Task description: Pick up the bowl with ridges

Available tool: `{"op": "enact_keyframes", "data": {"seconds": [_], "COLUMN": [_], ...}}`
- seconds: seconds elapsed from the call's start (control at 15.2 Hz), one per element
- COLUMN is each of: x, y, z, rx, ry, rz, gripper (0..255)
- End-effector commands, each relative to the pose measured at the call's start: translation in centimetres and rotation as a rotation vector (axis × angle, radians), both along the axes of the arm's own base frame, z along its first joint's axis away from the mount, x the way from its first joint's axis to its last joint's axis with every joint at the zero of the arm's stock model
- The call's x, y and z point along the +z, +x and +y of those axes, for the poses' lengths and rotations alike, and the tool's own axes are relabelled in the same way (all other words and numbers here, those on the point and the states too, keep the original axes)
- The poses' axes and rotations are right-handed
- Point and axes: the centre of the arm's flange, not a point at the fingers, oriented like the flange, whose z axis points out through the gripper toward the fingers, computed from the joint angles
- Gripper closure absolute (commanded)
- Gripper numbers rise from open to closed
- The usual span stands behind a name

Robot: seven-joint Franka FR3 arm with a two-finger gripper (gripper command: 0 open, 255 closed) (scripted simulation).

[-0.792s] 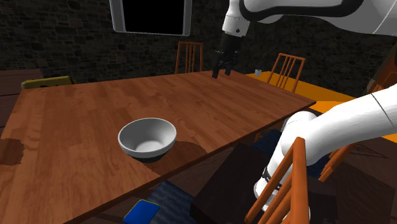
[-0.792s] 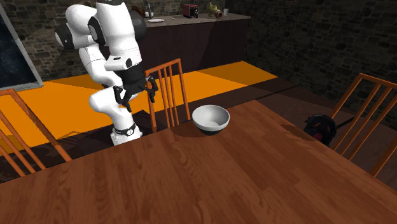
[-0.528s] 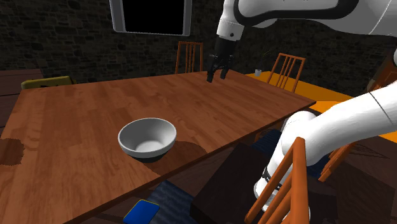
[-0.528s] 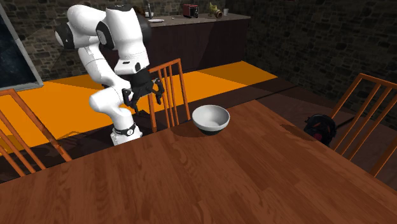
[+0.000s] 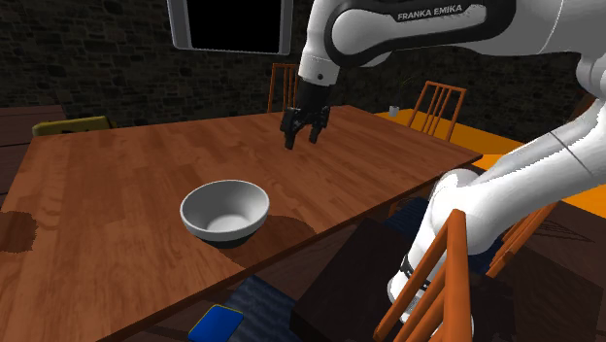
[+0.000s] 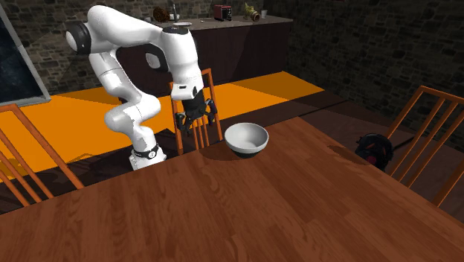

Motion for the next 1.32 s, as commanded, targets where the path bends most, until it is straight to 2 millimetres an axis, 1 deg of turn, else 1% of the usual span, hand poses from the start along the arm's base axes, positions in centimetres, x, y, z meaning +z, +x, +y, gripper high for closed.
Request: {"op": "enact_keyframes", "data": {"seconds": [0.0,0.53,0.59,0.99,1.06,1.19,1.25], "x": [-1.3,-6.2,-6.3,-9.5,-10.3,-10.3,-10.4], "y": [0.5,3.2,3.3,3.3,3.3,3.3,3.3], "z": [1.8,10.2,10.5,10.5,10.5,10.5,10.5], "rx": [0.000,0.004,0.005,0.005,0.005,0.005,0.005], "ry": [0.013,0.062,0.064,0.064,0.064,0.064,0.064], "rz": [0.004,0.021,0.021,0.021,0.021,0.021,0.021], "gripper": [0,0,0,0,0,0,255]}}
